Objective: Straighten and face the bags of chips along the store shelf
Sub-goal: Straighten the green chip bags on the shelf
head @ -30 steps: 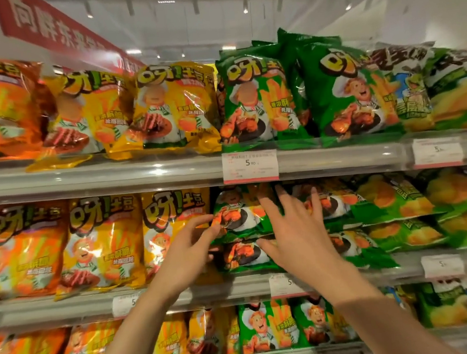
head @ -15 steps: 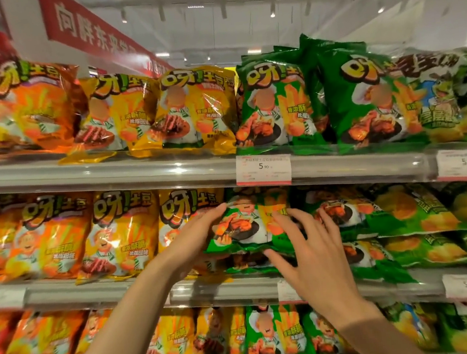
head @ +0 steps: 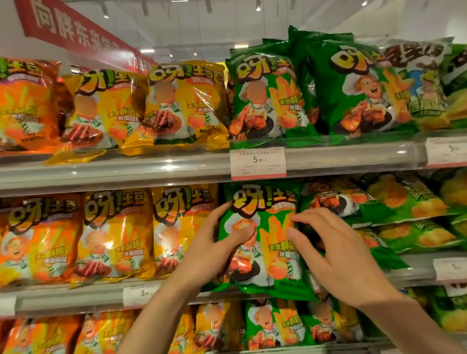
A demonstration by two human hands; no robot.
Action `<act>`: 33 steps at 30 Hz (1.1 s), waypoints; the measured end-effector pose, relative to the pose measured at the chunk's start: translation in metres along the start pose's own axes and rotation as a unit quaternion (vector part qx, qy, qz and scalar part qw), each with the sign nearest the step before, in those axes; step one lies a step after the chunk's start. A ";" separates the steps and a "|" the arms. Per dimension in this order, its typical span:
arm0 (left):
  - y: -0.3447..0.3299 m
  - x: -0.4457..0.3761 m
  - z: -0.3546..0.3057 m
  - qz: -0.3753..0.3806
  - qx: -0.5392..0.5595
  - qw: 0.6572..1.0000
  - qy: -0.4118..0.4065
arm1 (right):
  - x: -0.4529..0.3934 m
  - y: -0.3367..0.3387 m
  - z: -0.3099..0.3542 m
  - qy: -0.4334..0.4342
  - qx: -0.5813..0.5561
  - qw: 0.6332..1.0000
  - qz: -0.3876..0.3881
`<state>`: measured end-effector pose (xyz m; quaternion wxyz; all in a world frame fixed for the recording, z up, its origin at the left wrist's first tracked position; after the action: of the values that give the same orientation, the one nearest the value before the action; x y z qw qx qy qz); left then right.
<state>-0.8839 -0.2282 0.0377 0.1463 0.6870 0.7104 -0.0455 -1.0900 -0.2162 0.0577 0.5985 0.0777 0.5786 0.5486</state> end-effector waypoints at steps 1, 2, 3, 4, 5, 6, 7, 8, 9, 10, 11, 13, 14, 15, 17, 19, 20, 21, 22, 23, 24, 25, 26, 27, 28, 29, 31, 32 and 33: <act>0.000 0.006 0.000 0.000 -0.002 1.000 -0.006 | -0.001 0.003 0.000 -0.007 -0.003 1.000 -0.007; 0.001 0.011 0.000 0.000 -0.004 1.000 -0.013 | -0.001 0.004 -0.001 -0.015 -0.004 1.000 -0.014; 0.003 0.016 0.002 0.000 -0.008 1.000 -0.019 | -0.001 0.005 0.000 -0.023 -0.002 1.000 -0.017; 0.007 0.021 0.003 -0.005 -0.012 1.000 -0.023 | -0.001 0.004 0.002 -0.032 0.005 0.999 -0.014; 0.011 0.026 0.004 -0.015 -0.015 0.999 -0.030 | 0.000 0.001 0.006 -0.038 0.012 0.999 -0.006; 0.017 0.030 0.005 -0.026 -0.015 0.999 -0.038 | 0.001 -0.004 0.011 -0.042 0.013 0.999 0.005; 0.023 0.034 0.007 -0.036 -0.011 0.998 -0.042 | 0.002 -0.011 0.017 -0.044 0.003 0.999 0.017; 0.030 0.037 0.009 -0.045 -0.007 0.998 -0.043 | 0.003 -0.018 0.024 -0.046 -0.017 0.998 0.027; 0.037 0.041 0.013 -0.053 -0.006 0.998 -0.043 | 0.004 -0.028 0.031 -0.048 -0.045 0.997 0.039; 0.044 0.043 0.016 -0.060 -0.006 0.997 -0.042 | 0.005 -0.038 0.038 -0.050 -0.080 0.994 0.051; 0.050 0.045 0.018 -0.065 -0.008 0.997 -0.042 | 0.005 -0.048 0.045 -0.054 -0.119 0.990 0.059; 0.061 0.049 0.019 -0.071 -0.021 0.997 -0.035 | 0.004 -0.065 0.058 -0.057 -0.182 0.979 0.066; 0.067 0.051 0.020 -0.077 -0.035 0.996 -0.031 | 0.003 -0.071 0.065 -0.052 -0.196 0.977 0.065; 0.073 0.053 0.020 -0.087 -0.052 0.994 -0.031 | 0.001 -0.076 0.071 -0.043 -0.204 0.976 0.065; 0.084 0.057 0.018 -0.107 -0.080 0.990 -0.043 | -0.001 -0.082 0.082 -0.028 -0.220 0.972 0.075; 0.093 0.059 0.017 -0.124 -0.095 0.986 -0.058 | -0.009 -0.082 0.083 -0.028 -0.222 0.972 0.076; 0.097 0.060 0.018 -0.130 -0.101 0.984 -0.062 | -0.016 -0.081 0.078 -0.033 -0.205 0.976 0.064; 0.100 0.059 0.018 -0.136 -0.103 0.983 -0.062 | -0.026 -0.080 0.069 -0.044 -0.168 0.984 0.052; 0.102 0.059 0.018 -0.139 -0.103 0.983 -0.061 | -0.038 -0.080 0.059 -0.056 -0.111 0.991 0.046; 0.103 0.058 0.018 -0.140 -0.101 0.983 -0.062 | -0.051 -0.082 0.047 -0.072 -0.042 0.995 0.051; 0.104 0.057 0.018 -0.138 -0.101 0.983 -0.066 | -0.061 -0.086 0.035 -0.094 0.027 0.993 0.071; 0.105 0.056 0.019 -0.135 -0.103 0.983 -0.068 | -0.070 -0.092 0.024 -0.123 0.084 0.984 0.100; 0.105 0.056 0.019 -0.132 -0.103 0.984 -0.064 | -0.074 -0.098 0.015 -0.151 0.121 0.972 0.130; 0.106 0.055 0.019 -0.129 -0.104 0.984 -0.063 | -0.076 -0.105 0.008 -0.173 0.139 0.963 0.155; 0.107 0.055 0.018 -0.127 -0.105 0.984 -0.062 | -0.076 -0.110 0.004 -0.189 0.145 0.956 0.172; 0.107 0.055 0.017 -0.127 -0.105 0.984 -0.061 | -0.075 -0.115 0.000 -0.201 0.145 0.951 0.183; 0.106 0.056 0.016 -0.131 -0.106 0.984 -0.064 | -0.073 -0.122 -0.004 -0.220 0.145 0.945 0.192; 0.106 0.056 0.015 -0.134 -0.106 0.983 -0.066 | -0.072 -0.122 -0.006 -0.224 0.143 0.946 0.187; 0.106 0.056 0.014 -0.137 -0.105 0.983 -0.066 | -0.073 -0.121 -0.006 -0.221 0.137 0.950 0.175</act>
<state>-0.7774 -0.1727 0.0234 0.2568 0.5596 0.7872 -0.0358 -1.0067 -0.3203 0.0121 0.5894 0.3786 0.4787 0.5293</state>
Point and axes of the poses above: each hand's wrist, its own x-axis away from the middle knuckle, its own y-axis out of the back of the hand, z = x × y, the point moved 8 cm from there along -x, towards the middle knuckle, and after that the axes turned 5 degrees about x, right-handed, at the moved point
